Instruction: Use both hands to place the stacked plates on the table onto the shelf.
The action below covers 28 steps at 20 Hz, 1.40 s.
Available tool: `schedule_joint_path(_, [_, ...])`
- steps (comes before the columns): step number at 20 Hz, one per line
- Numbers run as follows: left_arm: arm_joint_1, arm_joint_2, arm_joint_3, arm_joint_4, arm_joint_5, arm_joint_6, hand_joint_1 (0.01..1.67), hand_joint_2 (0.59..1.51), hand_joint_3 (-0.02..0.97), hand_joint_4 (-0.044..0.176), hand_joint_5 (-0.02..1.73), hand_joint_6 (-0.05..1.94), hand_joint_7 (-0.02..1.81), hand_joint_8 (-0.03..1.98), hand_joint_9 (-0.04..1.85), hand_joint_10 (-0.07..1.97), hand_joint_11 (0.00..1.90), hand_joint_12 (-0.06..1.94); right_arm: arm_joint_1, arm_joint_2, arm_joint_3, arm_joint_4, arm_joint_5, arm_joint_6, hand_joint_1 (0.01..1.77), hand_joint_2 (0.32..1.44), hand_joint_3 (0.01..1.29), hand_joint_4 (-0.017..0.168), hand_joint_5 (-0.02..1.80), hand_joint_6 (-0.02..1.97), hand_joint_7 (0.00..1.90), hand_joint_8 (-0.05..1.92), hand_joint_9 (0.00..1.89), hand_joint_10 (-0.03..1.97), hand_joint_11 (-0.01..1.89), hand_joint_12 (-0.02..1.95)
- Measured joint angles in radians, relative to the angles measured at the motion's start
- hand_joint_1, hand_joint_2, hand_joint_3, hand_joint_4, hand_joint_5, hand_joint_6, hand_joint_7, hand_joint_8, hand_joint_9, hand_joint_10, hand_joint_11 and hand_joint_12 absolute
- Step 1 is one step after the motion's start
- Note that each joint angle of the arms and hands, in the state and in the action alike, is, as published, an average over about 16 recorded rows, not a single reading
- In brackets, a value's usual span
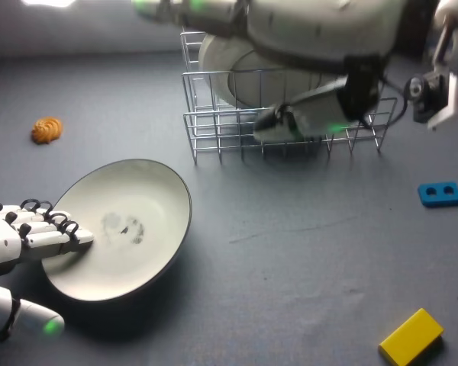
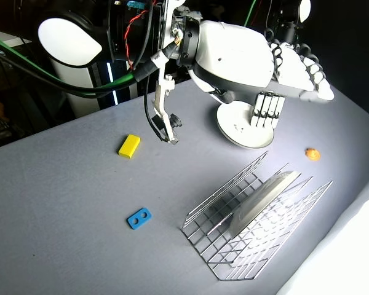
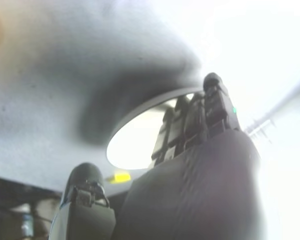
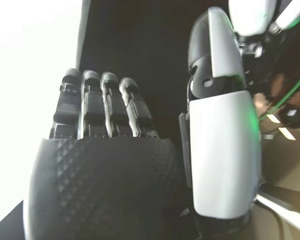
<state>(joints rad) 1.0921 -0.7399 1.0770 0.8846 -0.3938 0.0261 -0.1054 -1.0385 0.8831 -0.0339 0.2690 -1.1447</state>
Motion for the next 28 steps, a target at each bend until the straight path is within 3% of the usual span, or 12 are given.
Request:
schedule_joint_path(4, [0.028, 0.008, -0.024, -0.065, 0.010, -0.001, 0.02, 1.155, 0.011, -0.007, 0.02, -0.02, 0.01, 0.00, -0.02, -0.05, 0.03, 0.02, -0.048, -0.027, -0.021, -0.037, 0.009, -0.080, 1.07, 0.98, 0.01, 0.003, 0.02, 0.04, 0.02, 0.03, 0.02, 0.01, 0.02, 0.01])
schedule_joint_path(7, [0.040, 0.015, -0.031, -0.065, -0.001, -0.002, 0.02, 1.154, 0.011, -0.007, 0.02, -0.02, 0.00, -0.01, -0.02, -0.05, 0.04, 0.03, -0.088, -0.060, -0.019, -0.057, 0.017, -0.145, 1.07, 0.97, 0.01, 0.004, 0.02, 0.04, 0.02, 0.03, 0.02, 0.01, 0.02, 0.01])
schedule_joint_path(11, [0.048, 0.029, -0.029, -0.016, -0.040, -0.003, 0.02, 1.155, 0.011, -0.005, 0.03, -0.02, 0.01, -0.01, -0.02, -0.06, 0.04, 0.04, -0.141, -0.116, 0.002, -0.060, 0.024, -0.238, 1.07, 0.96, 0.01, 0.003, 0.02, 0.04, 0.02, 0.03, 0.02, 0.01, 0.02, 0.01])
schedule_joint_path(20, [0.051, 0.070, 0.011, 0.182, -0.165, -0.004, 0.02, 1.154, 0.011, 0.002, 0.05, 0.01, 0.02, -0.01, -0.02, -0.06, 0.05, 0.07, -0.202, -0.170, 0.033, -0.020, 0.036, -0.343, 1.08, 0.94, 0.01, 0.003, 0.02, 0.04, 0.02, 0.03, 0.02, 0.01, 0.02, 0.01])
schedule_joint_path(28, [0.006, 0.086, 0.031, 0.199, -0.189, 0.018, 0.02, 1.153, 0.011, 0.001, 0.05, 0.02, 0.03, 0.00, 0.00, -0.06, 0.03, 0.04, -0.182, -0.099, -0.023, 0.020, 0.034, -0.337, 1.10, 0.96, 0.01, 0.003, 0.02, 0.04, 0.02, 0.02, 0.02, 0.01, 0.02, 0.02])
